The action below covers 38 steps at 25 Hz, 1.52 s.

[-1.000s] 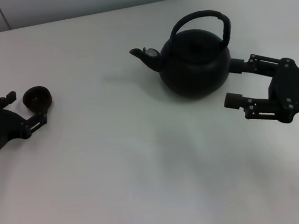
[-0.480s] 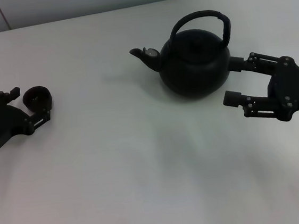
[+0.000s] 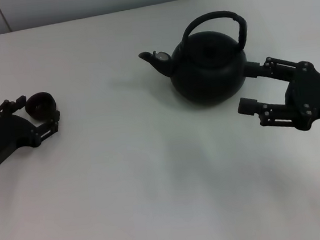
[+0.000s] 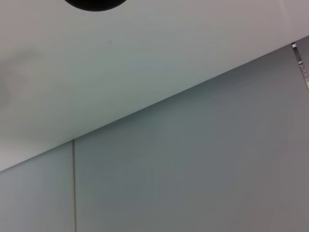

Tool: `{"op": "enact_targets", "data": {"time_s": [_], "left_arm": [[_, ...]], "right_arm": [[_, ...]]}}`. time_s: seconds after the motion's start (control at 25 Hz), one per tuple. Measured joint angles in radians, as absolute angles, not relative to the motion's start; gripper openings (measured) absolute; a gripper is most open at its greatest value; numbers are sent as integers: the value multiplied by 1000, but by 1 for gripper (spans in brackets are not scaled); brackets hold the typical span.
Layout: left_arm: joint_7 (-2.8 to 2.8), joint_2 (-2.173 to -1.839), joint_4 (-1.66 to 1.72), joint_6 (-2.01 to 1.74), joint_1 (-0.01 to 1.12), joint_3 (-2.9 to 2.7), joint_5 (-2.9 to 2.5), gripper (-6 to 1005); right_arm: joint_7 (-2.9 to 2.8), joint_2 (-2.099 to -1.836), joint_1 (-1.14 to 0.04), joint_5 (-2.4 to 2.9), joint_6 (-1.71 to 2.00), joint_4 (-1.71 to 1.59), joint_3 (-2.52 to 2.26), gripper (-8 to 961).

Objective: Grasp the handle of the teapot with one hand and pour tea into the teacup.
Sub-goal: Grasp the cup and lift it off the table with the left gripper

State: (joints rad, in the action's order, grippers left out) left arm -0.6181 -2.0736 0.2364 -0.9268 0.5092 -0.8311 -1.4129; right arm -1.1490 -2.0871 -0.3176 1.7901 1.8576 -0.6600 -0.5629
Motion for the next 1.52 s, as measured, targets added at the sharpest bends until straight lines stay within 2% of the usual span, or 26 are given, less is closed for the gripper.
{"op": "enact_targets", "data": {"time_s": [1.52], "left_arm": [[-618,-2074,236,-911,512,-832,-1413,836]], "right_arm": [[-1149,-2087,-319,1785,1858,-659,-563,791]]}}
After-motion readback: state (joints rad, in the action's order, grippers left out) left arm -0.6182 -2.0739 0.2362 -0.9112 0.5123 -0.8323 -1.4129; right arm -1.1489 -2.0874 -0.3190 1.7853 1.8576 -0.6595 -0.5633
